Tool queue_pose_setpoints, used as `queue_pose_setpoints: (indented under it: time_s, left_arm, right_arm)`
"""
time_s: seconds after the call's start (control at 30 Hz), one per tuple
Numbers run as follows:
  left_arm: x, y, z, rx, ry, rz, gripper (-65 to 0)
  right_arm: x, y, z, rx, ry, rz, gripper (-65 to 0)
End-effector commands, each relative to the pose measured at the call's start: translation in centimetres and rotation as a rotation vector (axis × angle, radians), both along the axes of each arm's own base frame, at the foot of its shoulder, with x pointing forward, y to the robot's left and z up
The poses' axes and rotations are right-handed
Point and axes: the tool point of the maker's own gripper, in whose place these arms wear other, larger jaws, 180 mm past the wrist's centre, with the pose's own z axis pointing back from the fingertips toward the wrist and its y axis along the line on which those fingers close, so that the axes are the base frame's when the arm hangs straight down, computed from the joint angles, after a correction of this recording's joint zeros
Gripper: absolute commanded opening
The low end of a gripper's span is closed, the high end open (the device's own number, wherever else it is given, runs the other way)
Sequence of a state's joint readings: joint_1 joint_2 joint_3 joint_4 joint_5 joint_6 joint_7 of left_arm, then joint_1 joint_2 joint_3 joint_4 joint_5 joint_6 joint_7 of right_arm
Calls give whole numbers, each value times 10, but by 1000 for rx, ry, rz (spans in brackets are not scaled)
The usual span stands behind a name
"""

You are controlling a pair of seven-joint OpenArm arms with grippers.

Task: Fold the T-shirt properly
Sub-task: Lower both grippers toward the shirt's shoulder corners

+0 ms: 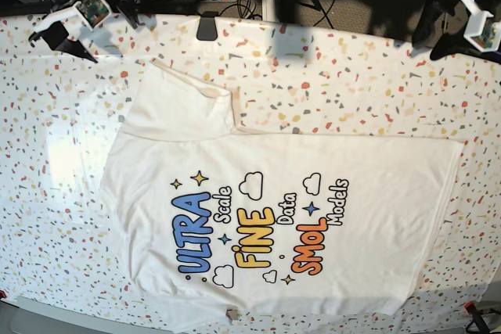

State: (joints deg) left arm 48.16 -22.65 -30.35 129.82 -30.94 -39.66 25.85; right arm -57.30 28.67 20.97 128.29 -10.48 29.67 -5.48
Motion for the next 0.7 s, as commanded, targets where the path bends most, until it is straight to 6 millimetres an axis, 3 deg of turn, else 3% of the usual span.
queue_pose_setpoints:
  time_s: [0.0, 0.13, 0.27, 0.43, 0.57, 0.67]
  left_arm:
    - [6, -5, 15, 15, -55, -43, -450]
    - [22, -5, 29, 57, -136, -76, -450]
    - [31, -4, 36, 72, -187, -69, -450]
    - [40, 10, 33, 278, -277, -82, -450]
    - [51, 6, 34, 424, -393, -187, -449]
    - [63, 4, 20, 508, -410, -287, -445]
  right_arm:
    - [3, 2, 8, -26, -33, 31, -176]
    - [6, -7, 9, -132, -55, 63, -176]
    - [9, -7, 13, -132, -81, 60, -176]
    - [11, -11, 13, -200, -87, 101, -176]
    - [15, -12, 15, -233, -96, 143, -176]
    - [16, -11, 17, -235, -105, 153, -176]
